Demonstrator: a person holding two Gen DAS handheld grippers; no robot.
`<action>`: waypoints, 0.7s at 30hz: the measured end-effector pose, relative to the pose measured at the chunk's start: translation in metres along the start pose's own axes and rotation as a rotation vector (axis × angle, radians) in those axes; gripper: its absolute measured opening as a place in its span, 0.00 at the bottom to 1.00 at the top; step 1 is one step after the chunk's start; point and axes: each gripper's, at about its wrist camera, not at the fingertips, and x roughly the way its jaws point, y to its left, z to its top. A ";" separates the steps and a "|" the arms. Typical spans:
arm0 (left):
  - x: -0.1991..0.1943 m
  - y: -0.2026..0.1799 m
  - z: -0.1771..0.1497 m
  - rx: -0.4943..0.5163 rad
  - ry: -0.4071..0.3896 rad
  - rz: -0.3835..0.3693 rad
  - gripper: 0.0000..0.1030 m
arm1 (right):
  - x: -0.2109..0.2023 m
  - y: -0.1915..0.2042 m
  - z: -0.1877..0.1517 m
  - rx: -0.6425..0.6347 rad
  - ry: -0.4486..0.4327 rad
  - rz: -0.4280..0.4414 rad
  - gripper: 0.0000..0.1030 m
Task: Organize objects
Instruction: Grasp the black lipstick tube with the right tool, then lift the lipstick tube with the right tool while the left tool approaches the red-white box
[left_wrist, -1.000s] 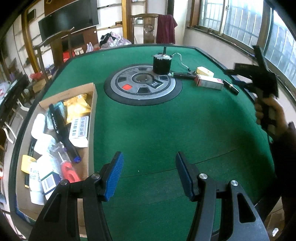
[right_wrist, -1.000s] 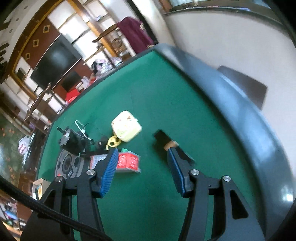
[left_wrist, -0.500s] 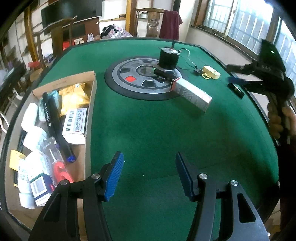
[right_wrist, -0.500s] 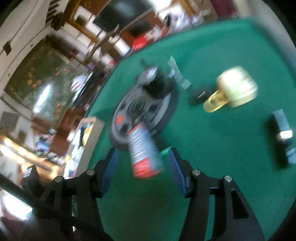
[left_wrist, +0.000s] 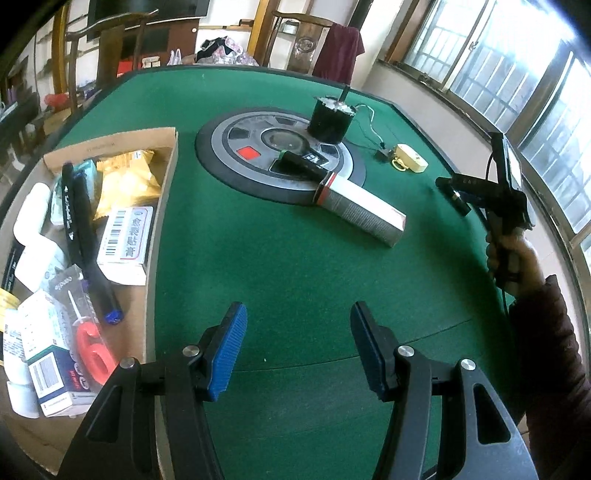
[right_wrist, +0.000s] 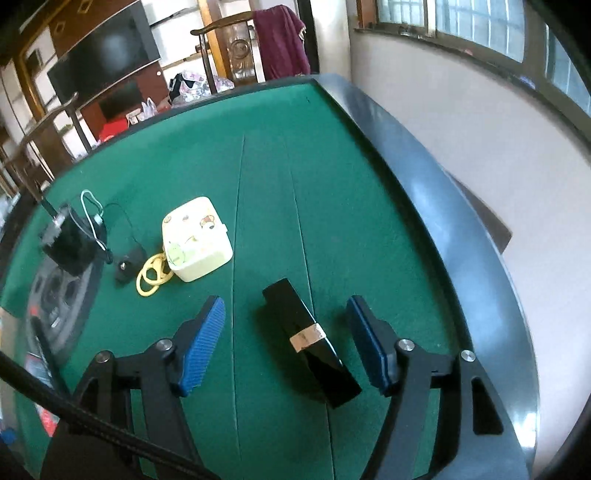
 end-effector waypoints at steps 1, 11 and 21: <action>0.001 0.000 0.000 -0.009 0.006 -0.008 0.51 | -0.001 0.001 -0.002 -0.005 0.006 -0.015 0.65; 0.008 -0.018 0.021 -0.059 0.025 -0.080 0.51 | -0.024 0.011 -0.036 -0.017 0.021 -0.021 0.15; 0.062 -0.046 0.070 -0.184 0.038 0.019 0.50 | -0.042 0.037 -0.078 -0.017 0.038 0.161 0.15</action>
